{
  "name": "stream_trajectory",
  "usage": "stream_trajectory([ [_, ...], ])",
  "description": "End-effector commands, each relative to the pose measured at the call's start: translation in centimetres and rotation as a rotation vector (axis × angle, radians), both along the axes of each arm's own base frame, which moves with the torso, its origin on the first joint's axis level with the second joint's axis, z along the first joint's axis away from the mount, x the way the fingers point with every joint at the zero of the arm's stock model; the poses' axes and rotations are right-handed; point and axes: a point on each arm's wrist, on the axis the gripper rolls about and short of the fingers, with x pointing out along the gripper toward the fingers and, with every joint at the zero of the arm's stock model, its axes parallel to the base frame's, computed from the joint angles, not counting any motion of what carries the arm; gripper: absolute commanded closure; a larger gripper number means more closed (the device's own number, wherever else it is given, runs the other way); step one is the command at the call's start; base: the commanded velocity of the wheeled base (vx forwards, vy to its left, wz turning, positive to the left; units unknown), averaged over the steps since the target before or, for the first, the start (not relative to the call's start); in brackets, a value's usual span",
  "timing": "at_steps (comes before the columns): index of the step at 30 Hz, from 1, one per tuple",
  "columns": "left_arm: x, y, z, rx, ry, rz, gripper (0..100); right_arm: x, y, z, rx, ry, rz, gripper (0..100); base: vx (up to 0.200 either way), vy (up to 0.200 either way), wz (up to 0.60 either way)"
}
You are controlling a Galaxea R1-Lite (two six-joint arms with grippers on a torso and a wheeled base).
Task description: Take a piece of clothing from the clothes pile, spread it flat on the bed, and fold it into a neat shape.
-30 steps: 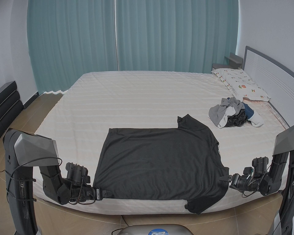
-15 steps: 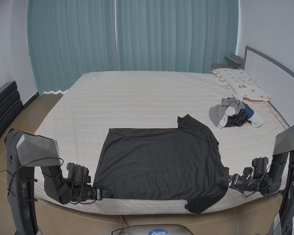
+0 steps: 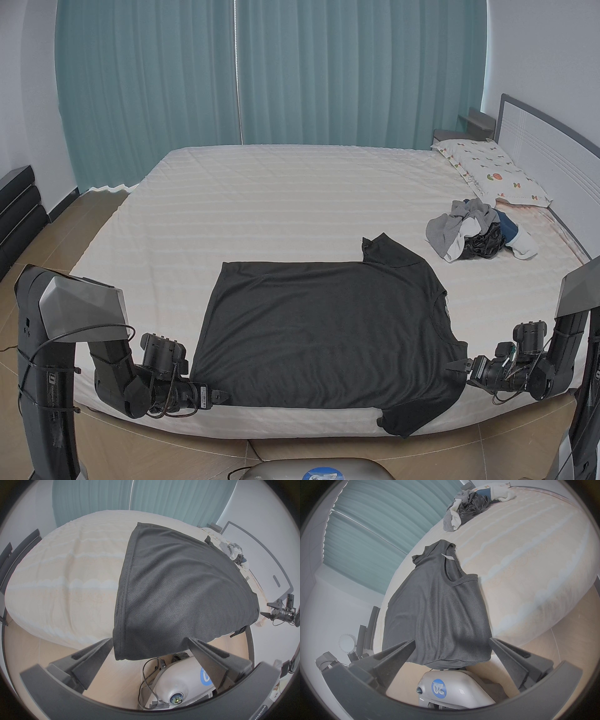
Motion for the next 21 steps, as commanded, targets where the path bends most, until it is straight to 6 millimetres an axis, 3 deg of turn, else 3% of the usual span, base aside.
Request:
stream_trajectory([
  [1, 0.09, -0.22, -0.24, 0.001, 0.002, -0.005, 0, 0.00, 0.02, -0.07, 0.000, 0.002, 0.001, 0, 0.000, 0.000, 0.00],
  [5, 0.34, -0.38, -0.16, -0.002, -0.007, -0.007, 0, 0.06, 0.01, -0.02, 0.000, -0.010, 0.000, 0, 0.000, 0.000, 0.00],
  [6, 0.34, -0.38, -0.16, -0.002, -0.007, -0.007, 100, 0.04, 0.01, -0.03, 0.000, -0.011, 0.000, 0, 0.000, 0.000, 0.00],
  [21, -0.43, 0.01, -0.01, 0.007, -0.014, 0.028, 100, -0.06, 0.02, -0.31, -0.002, -0.023, -0.002, 0, 0.000, 0.000, 0.00],
])
